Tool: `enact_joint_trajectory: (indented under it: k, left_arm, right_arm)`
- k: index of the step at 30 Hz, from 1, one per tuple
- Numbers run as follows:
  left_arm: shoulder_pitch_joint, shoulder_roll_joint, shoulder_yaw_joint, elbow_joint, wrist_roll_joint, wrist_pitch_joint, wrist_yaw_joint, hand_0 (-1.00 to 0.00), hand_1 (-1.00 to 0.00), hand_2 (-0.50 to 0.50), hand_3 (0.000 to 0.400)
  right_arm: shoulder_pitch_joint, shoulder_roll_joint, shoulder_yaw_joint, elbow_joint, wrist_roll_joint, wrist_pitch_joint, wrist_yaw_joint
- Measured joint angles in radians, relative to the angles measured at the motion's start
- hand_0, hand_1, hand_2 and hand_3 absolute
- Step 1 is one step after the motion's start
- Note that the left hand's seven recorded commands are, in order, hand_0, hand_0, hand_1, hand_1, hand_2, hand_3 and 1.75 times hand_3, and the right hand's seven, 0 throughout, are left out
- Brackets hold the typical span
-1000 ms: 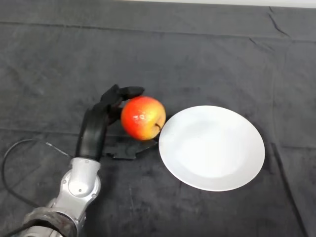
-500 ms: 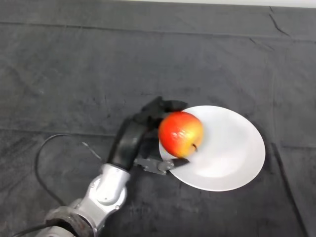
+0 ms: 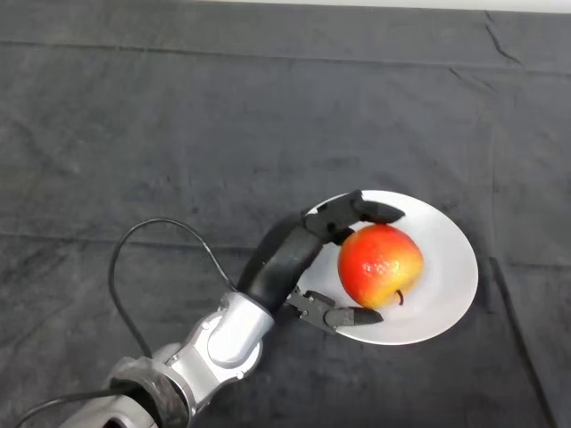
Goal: Move the apple to the plate
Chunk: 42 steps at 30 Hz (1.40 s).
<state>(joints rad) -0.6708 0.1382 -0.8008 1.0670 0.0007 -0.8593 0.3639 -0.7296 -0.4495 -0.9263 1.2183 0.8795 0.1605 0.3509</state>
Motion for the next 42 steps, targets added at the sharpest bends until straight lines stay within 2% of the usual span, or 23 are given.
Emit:
enact_joint_trajectory:
  k: [2,3,4,5,6,7,8,9,13,15,16,18,19,29,32,42]
  left_arm:
    - [0.000,0.000,-0.020,-0.002,-0.002,0.012,0.000,-1.00,-0.97,-0.01,0.400]
    - [0.000,-0.001,-0.024,-0.002,-0.003,0.022,0.000,-1.00,-0.92,-0.04,0.400]
    - [0.000,0.000,-0.028,-0.002,-0.005,0.031,0.000,-0.97,-0.62,-0.17,0.387]
    - [0.000,0.001,-0.039,-0.002,-0.015,0.039,0.000,-0.97,-0.62,-0.17,0.387]
    - [0.000,0.002,-0.046,-0.002,-0.019,0.045,0.000,-0.92,-0.35,-0.28,0.367]
    - [0.000,0.001,-0.047,-0.004,-0.024,0.052,0.000,-0.85,0.00,-0.42,0.339]
    - [-0.002,0.001,-0.053,-0.005,-0.028,0.056,0.000,-0.84,0.00,-0.42,0.334]
    - [-0.004,0.001,-0.056,-0.006,-0.031,0.061,0.000,-0.73,0.00,-0.36,0.292]
    - [-0.010,0.001,-0.063,-0.010,-0.037,0.087,0.000,-0.63,0.00,-0.31,0.251]
    - [-0.013,0.002,-0.068,-0.010,-0.039,0.094,0.000,-0.48,0.00,-0.24,0.193]
    - [-0.014,0.003,-0.075,-0.011,-0.041,0.095,0.000,-0.29,0.00,-0.15,0.118]
    - [-0.015,0.011,-0.088,-0.021,-0.046,0.099,0.000,-0.13,0.00,-0.06,0.052]
    - [-0.015,0.014,-0.089,-0.026,-0.048,0.102,0.000,0.00,0.00,0.00,0.000]
    - [-0.019,0.049,-0.078,-0.030,-0.071,0.102,-0.006,0.00,0.00,0.00,0.000]
    - [-0.019,0.073,-0.053,-0.029,-0.073,0.083,-0.022,0.00,0.00,0.00,0.000]
    - [-0.017,0.216,0.090,0.015,-0.120,-0.007,-0.055,0.00,0.00,0.00,0.000]
  right_arm:
    - [0.000,0.000,0.0001,0.000,0.0000,0.000,0.0000]
    - [0.000,0.000,0.0001,0.000,0.0000,0.000,0.0000]
    - [0.000,0.000,0.0000,0.000,0.0000,0.000,0.0000]
    - [0.000,0.000,0.0000,0.000,0.0000,0.000,0.0000]
    - [0.000,0.000,0.0000,0.000,0.0000,0.000,0.0000]
    - [0.000,0.000,0.0001,0.000,0.0000,0.000,0.0000]
    - [0.000,0.000,0.0001,0.000,0.0000,0.000,0.0000]
    - [0.000,0.000,0.0001,0.000,0.0000,0.000,0.0000]
    - [0.000,0.000,0.0000,0.000,0.0000,0.000,0.0000]
    - [0.000,0.000,0.0001,0.000,0.0000,0.000,0.0000]
    - [0.000,0.000,0.0000,0.000,0.0000,0.000,0.0000]
    - [0.000,0.000,0.0000,0.000,0.0000,0.000,0.0000]
    - [0.000,0.000,0.0001,0.000,0.0000,0.000,0.0000]
    - [0.000,0.000,0.0003,0.000,0.0000,0.000,0.0000]
    - [0.000,0.000,0.0000,0.000,0.0000,0.000,0.0000]
    - [0.000,0.000,-0.0001,0.000,0.0000,0.000,0.0000]
